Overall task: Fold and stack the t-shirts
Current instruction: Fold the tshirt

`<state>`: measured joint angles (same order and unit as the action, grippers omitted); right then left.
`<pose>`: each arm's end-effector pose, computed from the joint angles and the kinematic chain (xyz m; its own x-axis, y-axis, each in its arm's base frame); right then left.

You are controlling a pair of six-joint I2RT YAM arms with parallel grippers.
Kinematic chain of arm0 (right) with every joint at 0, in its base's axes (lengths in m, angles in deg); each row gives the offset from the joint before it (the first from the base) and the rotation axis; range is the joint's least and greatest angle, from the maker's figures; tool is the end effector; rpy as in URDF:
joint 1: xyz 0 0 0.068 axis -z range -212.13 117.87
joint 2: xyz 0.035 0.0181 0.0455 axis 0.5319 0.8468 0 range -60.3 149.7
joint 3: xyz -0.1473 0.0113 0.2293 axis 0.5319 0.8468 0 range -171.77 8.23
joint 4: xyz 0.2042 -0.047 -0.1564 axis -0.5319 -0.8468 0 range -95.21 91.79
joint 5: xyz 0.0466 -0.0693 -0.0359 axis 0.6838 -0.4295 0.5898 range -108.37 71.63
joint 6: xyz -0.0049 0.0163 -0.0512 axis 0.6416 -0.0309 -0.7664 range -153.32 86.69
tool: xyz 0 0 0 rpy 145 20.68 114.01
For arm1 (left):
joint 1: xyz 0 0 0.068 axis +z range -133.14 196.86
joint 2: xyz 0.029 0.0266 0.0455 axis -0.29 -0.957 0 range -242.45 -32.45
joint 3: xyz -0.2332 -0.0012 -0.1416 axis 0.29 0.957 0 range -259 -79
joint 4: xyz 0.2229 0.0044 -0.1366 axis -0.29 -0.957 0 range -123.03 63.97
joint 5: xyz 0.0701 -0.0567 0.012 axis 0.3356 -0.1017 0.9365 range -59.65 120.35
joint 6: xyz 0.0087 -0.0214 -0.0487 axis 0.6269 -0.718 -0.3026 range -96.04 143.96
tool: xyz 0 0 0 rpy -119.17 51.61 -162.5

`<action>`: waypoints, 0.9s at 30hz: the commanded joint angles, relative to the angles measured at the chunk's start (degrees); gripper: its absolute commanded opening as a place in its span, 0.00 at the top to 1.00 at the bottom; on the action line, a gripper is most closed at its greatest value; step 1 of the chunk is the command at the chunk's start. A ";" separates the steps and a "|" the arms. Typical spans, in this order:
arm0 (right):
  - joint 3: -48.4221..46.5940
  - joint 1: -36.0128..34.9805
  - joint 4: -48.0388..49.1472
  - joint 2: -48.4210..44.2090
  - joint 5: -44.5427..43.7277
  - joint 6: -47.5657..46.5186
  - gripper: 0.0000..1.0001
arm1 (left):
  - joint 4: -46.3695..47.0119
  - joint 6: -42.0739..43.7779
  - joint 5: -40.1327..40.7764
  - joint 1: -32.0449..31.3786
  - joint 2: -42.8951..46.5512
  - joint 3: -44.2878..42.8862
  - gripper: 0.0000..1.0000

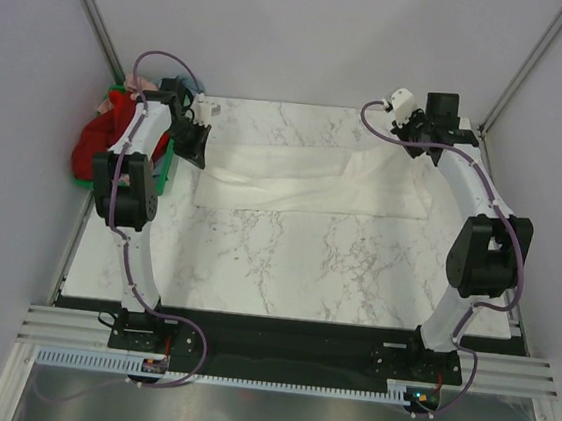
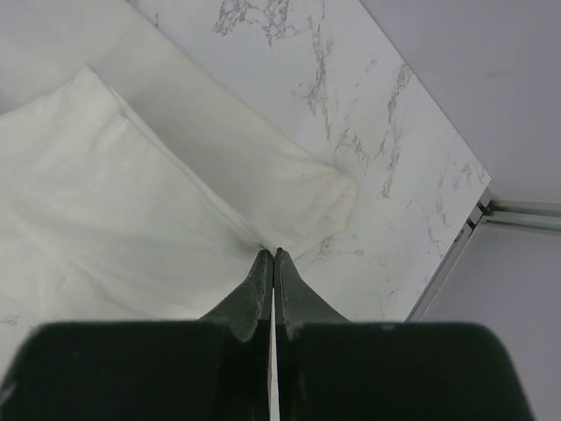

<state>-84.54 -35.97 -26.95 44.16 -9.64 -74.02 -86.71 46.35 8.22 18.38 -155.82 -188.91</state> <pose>0.4198 0.0336 0.3073 -0.3722 -0.6711 -0.6412 -0.5595 0.7134 -0.4219 0.4470 -0.0015 0.2324 -0.8594 0.3301 -0.3906 0.4386 0.8685 -0.2310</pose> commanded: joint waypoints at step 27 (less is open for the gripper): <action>6.20 0.32 0.35 2.24 0.93 14.70 0.59 | 6.99 5.91 12.01 -5.39 -0.28 1.82 0.56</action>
<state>-77.48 -35.66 -26.53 47.09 -10.62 -60.52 -83.00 49.83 15.02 12.19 -153.17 -181.46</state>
